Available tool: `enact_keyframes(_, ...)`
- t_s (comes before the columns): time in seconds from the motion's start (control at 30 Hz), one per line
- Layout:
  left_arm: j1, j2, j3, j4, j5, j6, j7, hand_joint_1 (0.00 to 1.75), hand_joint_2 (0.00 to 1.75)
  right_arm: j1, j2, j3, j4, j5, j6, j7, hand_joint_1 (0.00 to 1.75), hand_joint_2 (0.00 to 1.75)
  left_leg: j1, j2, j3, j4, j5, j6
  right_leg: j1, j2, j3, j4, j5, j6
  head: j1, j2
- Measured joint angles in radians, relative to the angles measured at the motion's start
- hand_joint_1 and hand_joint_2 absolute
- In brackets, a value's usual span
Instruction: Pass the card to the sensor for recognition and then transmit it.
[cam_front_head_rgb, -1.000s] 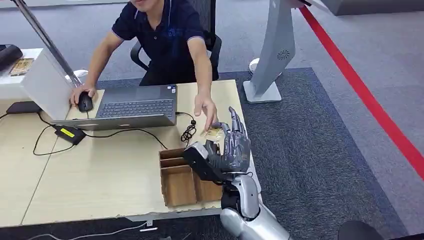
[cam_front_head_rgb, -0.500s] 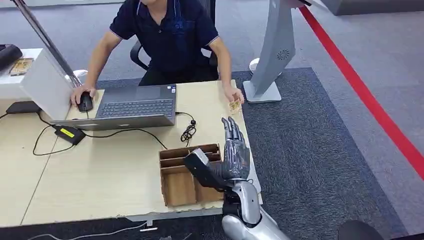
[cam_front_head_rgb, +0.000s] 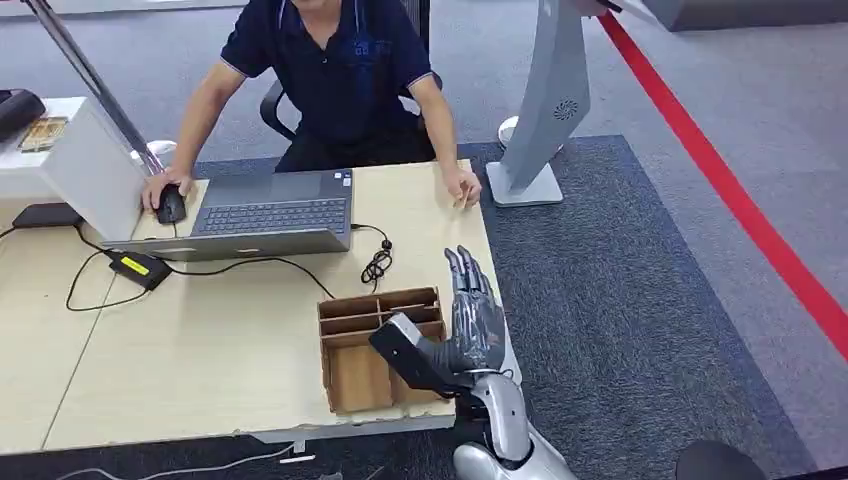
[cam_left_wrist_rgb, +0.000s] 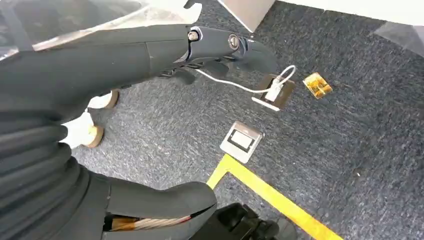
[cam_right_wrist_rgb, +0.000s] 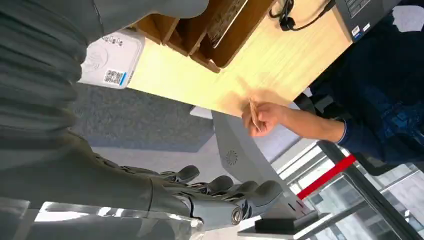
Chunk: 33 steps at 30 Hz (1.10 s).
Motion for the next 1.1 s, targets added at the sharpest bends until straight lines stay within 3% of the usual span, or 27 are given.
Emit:
enact_keyframes(0.37,0.001,0.001,0.000,0.000,-0.029,-0.022,0.000,0.00,1.75,0.000,-0.008,0.002,0.001,0.180,0.029,0.048,0.00,1.75,0.000,0.000,0.000,0.000,0.000,0.000,0.000,0.000,0.000,0.000,0.000,0.000,0.000,0.000)
enact_keyframes(1.1,-0.003,0.002,0.000,0.000,-0.067,-0.069,-0.007,0.00,1.75,-0.038,0.030,0.042,0.086,0.200,0.047,0.021,0.00,1.75,0.000,0.000,0.000,0.000,0.000,0.000,0.000,0.000,0.000,0.000,0.000,0.000,0.000,0.000)
